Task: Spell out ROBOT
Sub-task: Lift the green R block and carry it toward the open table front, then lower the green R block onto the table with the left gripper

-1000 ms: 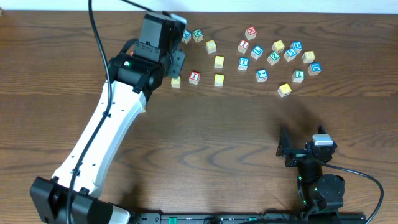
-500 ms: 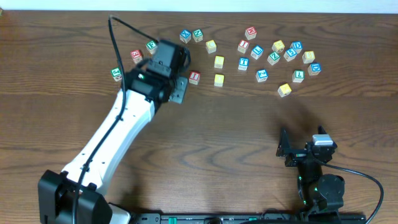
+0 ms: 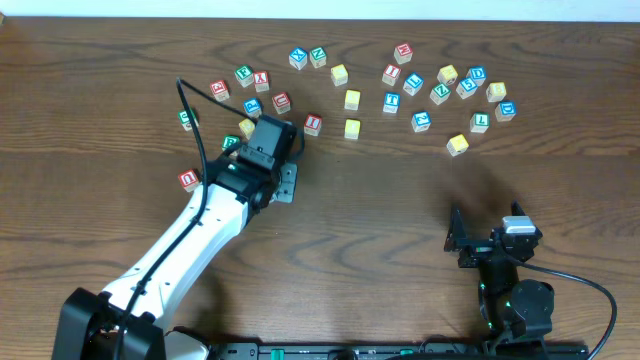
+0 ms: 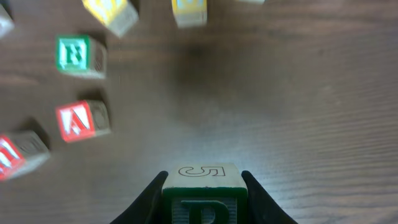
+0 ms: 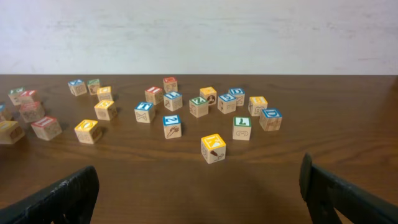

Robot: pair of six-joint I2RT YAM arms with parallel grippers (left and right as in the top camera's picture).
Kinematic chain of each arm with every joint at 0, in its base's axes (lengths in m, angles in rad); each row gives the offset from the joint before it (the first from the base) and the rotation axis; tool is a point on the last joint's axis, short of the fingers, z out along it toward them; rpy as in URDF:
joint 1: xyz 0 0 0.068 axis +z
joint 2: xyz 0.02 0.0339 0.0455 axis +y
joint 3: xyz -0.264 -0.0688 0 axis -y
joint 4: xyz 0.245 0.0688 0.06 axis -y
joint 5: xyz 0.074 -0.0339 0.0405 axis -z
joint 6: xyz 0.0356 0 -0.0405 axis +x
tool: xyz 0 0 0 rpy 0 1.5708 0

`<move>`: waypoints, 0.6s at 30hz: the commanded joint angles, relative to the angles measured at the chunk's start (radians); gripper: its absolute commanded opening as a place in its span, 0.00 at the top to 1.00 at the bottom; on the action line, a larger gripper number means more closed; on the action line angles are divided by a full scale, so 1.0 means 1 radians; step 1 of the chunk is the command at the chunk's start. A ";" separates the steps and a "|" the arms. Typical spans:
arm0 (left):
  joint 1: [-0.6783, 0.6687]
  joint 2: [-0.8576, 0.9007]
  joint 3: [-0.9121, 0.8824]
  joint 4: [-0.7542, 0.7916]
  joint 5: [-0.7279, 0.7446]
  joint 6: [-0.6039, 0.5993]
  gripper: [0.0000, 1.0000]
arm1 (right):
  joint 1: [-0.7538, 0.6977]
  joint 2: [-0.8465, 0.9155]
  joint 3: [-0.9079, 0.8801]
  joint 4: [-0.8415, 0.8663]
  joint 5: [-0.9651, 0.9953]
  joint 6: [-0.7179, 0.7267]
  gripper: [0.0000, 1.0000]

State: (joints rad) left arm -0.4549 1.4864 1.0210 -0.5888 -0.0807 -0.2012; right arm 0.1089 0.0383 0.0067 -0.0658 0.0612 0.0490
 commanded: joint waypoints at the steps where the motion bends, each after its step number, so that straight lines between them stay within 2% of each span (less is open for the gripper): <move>1: -0.003 -0.016 -0.045 0.008 0.002 -0.089 0.92 | 0.006 -0.001 -0.001 -0.002 0.011 0.013 0.01; 18: -0.007 0.029 -0.138 0.124 0.047 -0.113 0.93 | 0.006 -0.001 -0.001 -0.002 0.011 0.013 0.01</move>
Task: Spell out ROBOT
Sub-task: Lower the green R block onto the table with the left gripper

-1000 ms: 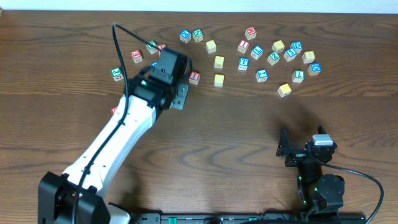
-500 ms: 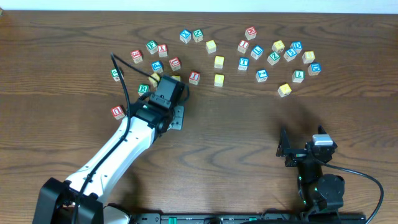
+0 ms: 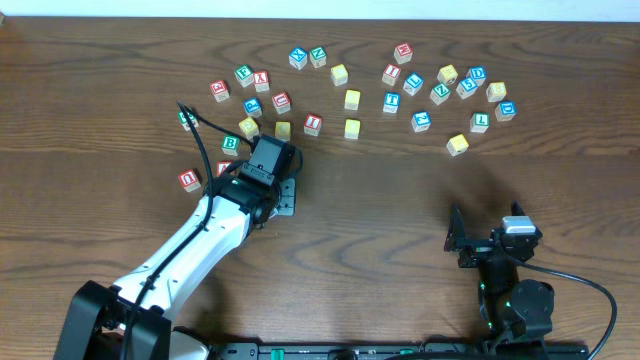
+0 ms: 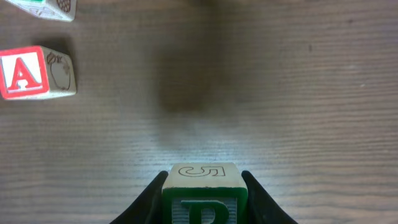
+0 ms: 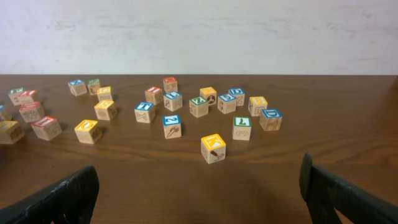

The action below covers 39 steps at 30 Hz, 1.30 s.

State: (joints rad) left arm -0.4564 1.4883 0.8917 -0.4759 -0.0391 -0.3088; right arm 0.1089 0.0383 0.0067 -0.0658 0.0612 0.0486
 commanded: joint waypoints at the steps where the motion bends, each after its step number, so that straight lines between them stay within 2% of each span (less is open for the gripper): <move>1: -0.005 0.041 -0.008 0.015 0.005 -0.003 0.93 | 0.006 -0.001 -0.001 -0.002 0.011 0.014 0.01; 8: -0.005 0.105 -0.008 0.019 0.006 -0.004 0.92 | 0.006 -0.001 -0.001 -0.002 0.011 0.014 0.01; 26: -0.005 0.116 -0.008 0.074 0.005 0.005 0.93 | 0.006 -0.001 -0.001 -0.002 0.011 0.014 0.01; 39: -0.005 0.211 -0.008 0.113 0.031 0.008 0.92 | 0.006 -0.001 -0.001 -0.002 0.011 0.014 0.01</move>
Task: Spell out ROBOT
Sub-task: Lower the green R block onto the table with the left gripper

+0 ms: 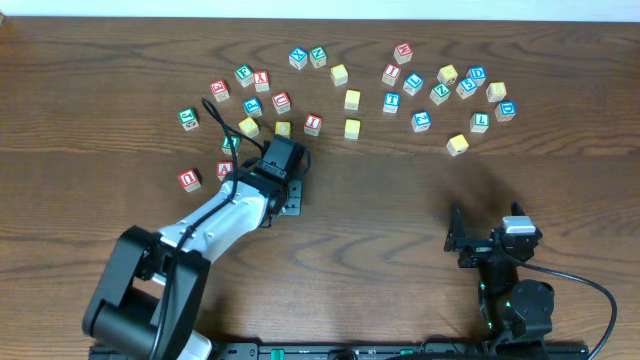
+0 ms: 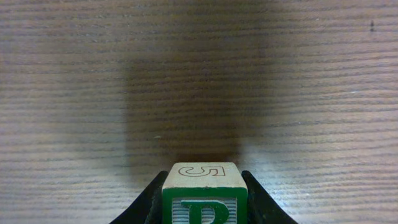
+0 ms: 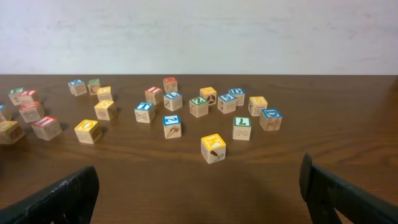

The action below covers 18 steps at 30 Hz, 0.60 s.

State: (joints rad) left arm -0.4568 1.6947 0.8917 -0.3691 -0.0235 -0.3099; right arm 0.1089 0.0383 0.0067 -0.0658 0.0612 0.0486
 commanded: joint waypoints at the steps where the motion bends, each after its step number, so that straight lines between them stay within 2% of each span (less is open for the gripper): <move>1: -0.005 0.004 -0.008 0.010 0.016 0.009 0.92 | 0.006 -0.001 -0.001 -0.002 0.011 0.014 0.01; 18: -0.005 0.043 -0.008 0.021 0.016 0.009 0.92 | 0.006 -0.001 -0.001 -0.002 0.011 0.014 0.01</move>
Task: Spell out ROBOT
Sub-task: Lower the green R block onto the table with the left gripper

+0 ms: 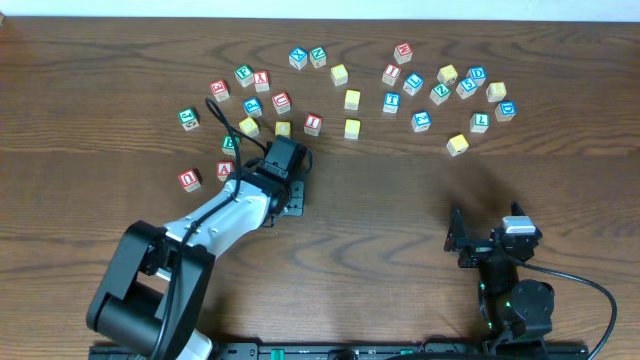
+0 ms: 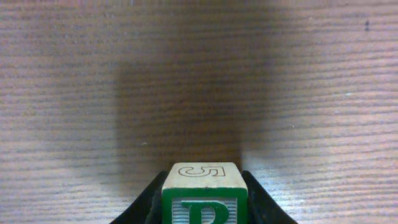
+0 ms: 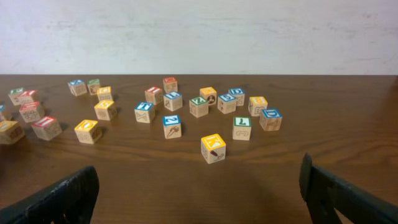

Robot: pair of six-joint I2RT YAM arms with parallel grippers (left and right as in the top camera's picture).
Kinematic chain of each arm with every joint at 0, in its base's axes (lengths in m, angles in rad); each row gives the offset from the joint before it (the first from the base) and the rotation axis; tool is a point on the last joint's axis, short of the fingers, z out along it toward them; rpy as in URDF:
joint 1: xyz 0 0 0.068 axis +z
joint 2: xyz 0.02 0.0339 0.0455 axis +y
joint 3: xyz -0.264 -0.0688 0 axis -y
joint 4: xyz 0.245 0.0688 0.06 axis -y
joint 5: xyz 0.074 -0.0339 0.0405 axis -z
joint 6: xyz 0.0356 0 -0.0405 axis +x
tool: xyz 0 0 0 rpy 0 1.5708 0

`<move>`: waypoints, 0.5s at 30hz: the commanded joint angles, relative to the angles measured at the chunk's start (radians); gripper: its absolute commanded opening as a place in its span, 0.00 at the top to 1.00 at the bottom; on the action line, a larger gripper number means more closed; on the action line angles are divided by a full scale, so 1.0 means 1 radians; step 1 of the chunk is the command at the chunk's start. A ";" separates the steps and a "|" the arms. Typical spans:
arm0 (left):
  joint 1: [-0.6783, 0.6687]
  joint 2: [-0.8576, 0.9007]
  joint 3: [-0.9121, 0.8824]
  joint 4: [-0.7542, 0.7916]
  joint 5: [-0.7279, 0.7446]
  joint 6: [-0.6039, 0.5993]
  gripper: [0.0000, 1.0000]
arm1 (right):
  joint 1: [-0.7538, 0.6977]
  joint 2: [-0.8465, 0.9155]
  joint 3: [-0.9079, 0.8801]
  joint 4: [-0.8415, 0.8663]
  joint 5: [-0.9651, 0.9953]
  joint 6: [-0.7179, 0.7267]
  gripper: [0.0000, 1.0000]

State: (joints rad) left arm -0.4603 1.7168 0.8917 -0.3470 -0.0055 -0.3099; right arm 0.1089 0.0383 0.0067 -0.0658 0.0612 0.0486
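My left gripper (image 2: 204, 199) is shut on a wooden block with a green R (image 2: 204, 194) on its near face and an outlined 5 on top. The block hangs close over bare brown table, its shadow right beneath. In the overhead view the left gripper (image 1: 290, 190) sits just below the left cluster of letter blocks (image 1: 250, 105). Near the table's front right, my right gripper (image 3: 199, 186) stands wide open with nothing between its fingers. It faces the right cluster of blocks (image 3: 205, 106).
Many letter blocks lie scattered across the far half of the table (image 1: 400, 200). A red U block (image 1: 189, 179) and a red A block (image 1: 225, 168) lie left of the left gripper. A yellow block (image 1: 457, 144) lies nearest the right arm.
The left gripper with the R block has sunk a little closer to the table; the shadow below it looks larger and darker. The right arm has not moved.
At first my left gripper held the R block among the left cluster, with the A and R blocks in its view. It then stood nearer the front, past the A block. Later only bare wood lay under it, and now it is lower still.
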 commanded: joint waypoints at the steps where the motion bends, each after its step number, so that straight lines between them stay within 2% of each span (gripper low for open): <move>1: -0.002 0.021 -0.008 -0.002 -0.002 0.009 0.92 | 0.006 -0.001 -0.001 -0.002 0.011 0.014 0.01; 5: -0.002 0.021 -0.008 -0.002 -0.002 0.009 0.92 | 0.006 -0.001 -0.001 -0.002 0.011 0.014 0.01; 10: -0.002 0.021 -0.008 -0.002 -0.003 0.010 0.83 | 0.006 -0.001 -0.001 -0.002 0.011 0.014 0.01; 12: -0.002 0.021 -0.008 -0.002 -0.003 0.014 0.73 | 0.006 -0.001 -0.001 -0.002 0.011 0.014 0.01; 15: -0.002 0.021 -0.008 -0.002 -0.003 0.021 0.66 | 0.006 -0.001 -0.001 -0.002 0.011 0.014 0.01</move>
State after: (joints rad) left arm -0.4603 1.7172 0.8917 -0.3466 -0.0055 -0.3058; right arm 0.1089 0.0383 0.0067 -0.0658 0.0612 0.0486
